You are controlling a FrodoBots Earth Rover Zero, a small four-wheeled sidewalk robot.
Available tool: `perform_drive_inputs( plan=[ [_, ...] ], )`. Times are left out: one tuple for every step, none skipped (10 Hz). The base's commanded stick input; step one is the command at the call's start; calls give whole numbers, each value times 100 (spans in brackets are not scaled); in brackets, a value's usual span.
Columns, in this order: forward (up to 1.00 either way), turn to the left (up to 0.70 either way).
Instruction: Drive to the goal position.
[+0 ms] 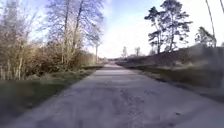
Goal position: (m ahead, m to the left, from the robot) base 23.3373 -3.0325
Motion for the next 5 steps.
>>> perform_drive_inputs(
  plan=[
    [100,0],
    [100,0],
    [100,0],
    [100,0],
    [100,0]
  ],
)
